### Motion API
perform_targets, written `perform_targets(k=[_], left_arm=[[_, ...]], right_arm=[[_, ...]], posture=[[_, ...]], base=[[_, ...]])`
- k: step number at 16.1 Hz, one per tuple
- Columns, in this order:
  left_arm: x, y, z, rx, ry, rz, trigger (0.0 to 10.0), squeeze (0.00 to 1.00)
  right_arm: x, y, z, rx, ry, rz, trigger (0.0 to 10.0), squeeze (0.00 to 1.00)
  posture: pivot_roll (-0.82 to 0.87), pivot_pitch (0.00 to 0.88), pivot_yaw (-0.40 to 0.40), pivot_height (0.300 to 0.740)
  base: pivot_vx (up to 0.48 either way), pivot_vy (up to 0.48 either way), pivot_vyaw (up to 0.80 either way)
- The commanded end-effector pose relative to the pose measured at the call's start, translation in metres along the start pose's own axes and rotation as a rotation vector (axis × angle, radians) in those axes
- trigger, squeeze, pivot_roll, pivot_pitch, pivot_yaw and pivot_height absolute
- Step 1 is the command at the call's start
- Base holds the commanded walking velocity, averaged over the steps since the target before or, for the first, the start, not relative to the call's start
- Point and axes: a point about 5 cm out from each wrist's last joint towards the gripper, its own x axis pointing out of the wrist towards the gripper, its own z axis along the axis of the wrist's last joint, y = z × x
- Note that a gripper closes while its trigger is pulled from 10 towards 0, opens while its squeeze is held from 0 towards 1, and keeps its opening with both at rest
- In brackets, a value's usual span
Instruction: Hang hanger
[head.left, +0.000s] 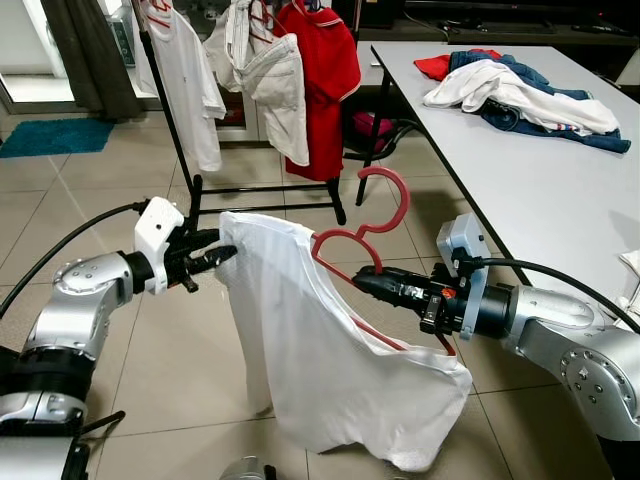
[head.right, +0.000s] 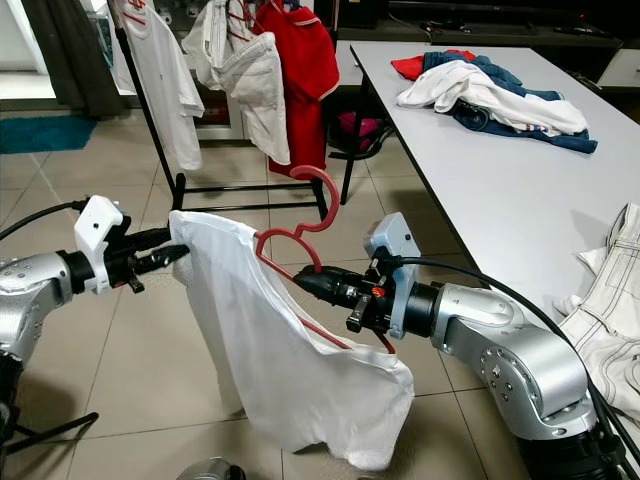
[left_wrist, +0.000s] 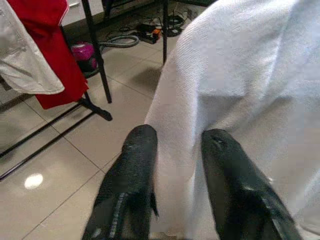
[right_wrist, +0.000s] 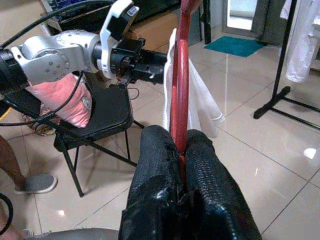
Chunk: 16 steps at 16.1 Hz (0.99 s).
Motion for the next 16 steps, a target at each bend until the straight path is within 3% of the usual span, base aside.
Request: perform_targets(k=[1,10,13,16], left_arm=[[0.003,0.003,0.003,0.02,0.001,0.023,0.0,0.0],[0.006,0.01,0.0,0.008,-0.002,0.102,0.0,0.0],[0.003,0.015,-0.002,-0.038,-0.013,0.164,0.0,0.0],[-0.007,0.026,-0.01,-0.115,-0.021,0.322,0.0,0.0]], right_arm=[[0.0,0.004,0.004,-0.022,-0.018,0.022,10.0,0.0],[0.0,0.004,0.004,-0.025,-0.019,0.024,10.0,0.0],[0.001,0.003,0.004,-0.023,-0.015,0.018,10.0,0.0],[0.001,-0.001,0.002,-0.014,-0.007,-0.008,10.0,0.0]], posture=[[-0.05,0.0,0.002,0.74],[-0.05,0.0,0.003,0.74],[-0.05,0.0,0.002,0.74],[-0.05,0.0,0.0,0.74]], base=[[0.0,0.0,0.0],[0.0,0.0,0.0],[0.0,0.0,0.0],[0.0,0.0,0.0]])
